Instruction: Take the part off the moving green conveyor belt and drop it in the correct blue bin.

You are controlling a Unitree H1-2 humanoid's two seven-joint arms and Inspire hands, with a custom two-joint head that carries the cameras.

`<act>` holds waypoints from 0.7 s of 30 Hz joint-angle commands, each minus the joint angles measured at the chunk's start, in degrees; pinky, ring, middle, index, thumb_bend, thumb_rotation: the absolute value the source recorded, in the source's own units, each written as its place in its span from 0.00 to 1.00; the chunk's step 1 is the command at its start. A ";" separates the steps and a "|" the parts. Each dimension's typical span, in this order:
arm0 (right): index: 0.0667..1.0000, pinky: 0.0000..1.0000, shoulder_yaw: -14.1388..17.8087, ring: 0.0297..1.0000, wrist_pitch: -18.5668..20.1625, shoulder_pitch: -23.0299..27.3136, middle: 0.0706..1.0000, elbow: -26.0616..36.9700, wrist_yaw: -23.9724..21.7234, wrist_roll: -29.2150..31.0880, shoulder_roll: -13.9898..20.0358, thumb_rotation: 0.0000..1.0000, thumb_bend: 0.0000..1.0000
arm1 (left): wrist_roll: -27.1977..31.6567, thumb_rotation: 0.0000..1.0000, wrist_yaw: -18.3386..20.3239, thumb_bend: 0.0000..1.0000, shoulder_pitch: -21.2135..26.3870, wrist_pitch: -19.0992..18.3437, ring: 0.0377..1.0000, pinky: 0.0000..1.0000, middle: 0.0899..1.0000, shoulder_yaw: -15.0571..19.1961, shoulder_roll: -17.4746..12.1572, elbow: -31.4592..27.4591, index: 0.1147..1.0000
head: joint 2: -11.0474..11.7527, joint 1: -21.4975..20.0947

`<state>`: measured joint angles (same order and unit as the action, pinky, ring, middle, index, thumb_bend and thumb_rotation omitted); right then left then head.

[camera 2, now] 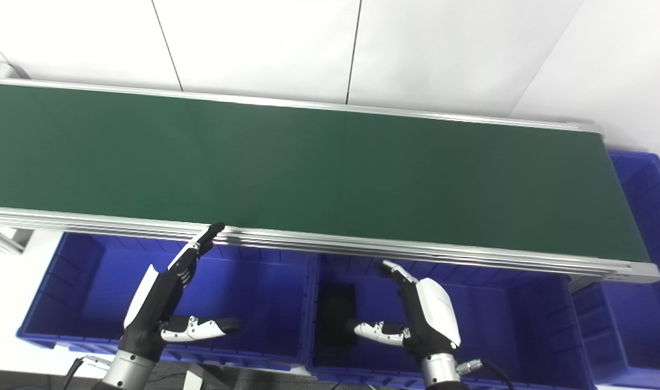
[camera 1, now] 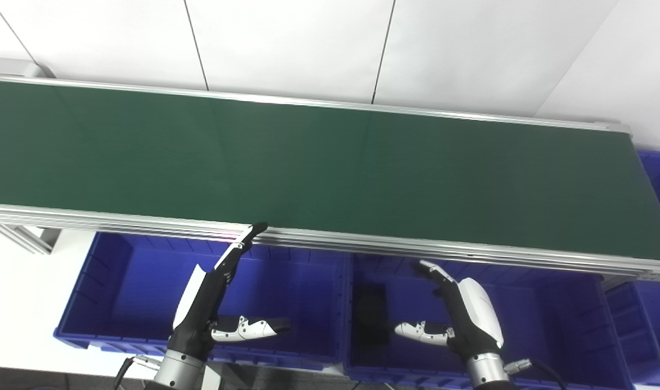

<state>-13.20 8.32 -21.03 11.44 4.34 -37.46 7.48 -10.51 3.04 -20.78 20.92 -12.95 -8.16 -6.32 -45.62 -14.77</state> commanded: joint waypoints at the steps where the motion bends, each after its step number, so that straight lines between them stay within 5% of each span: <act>1: 0.90 0.77 -0.10 0.95 -3.47 -0.61 1.00 1.44 2.92 -0.34 -0.66 0.38 0.63 | 0.32 0.44 0.70 0.93 0.72 1.20 0.96 0.96 0.94 0.42 -0.75 -0.88 0.90 | 0.32 -0.54; 8: 0.92 0.77 -0.67 0.95 -5.62 -3.80 1.00 3.25 7.23 0.92 -4.24 0.44 0.65 | 1.52 0.42 3.79 0.91 3.30 0.78 0.97 0.98 0.94 0.04 -2.34 0.04 0.92 | 1.51 -4.38; 11: 0.91 0.78 -1.48 0.90 -7.63 -5.80 0.95 4.42 9.53 2.41 -6.52 0.47 0.65 | 1.58 0.43 4.79 0.91 4.86 1.70 0.93 0.90 0.93 -0.05 -2.68 1.22 0.91 | 1.66 -5.24; 21: 0.91 0.77 -2.01 0.83 -22.81 -9.81 0.88 0.44 15.61 11.05 -10.62 0.65 0.67 | 2.57 0.39 7.41 0.91 6.93 1.84 0.93 0.90 0.93 -0.76 -2.97 2.84 0.90 | 3.49 -5.29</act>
<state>-15.25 -10.04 -30.00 11.06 18.75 -27.81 -2.30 -8.65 10.11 -14.65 20.92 -13.70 -11.06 -2.93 -42.19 -20.30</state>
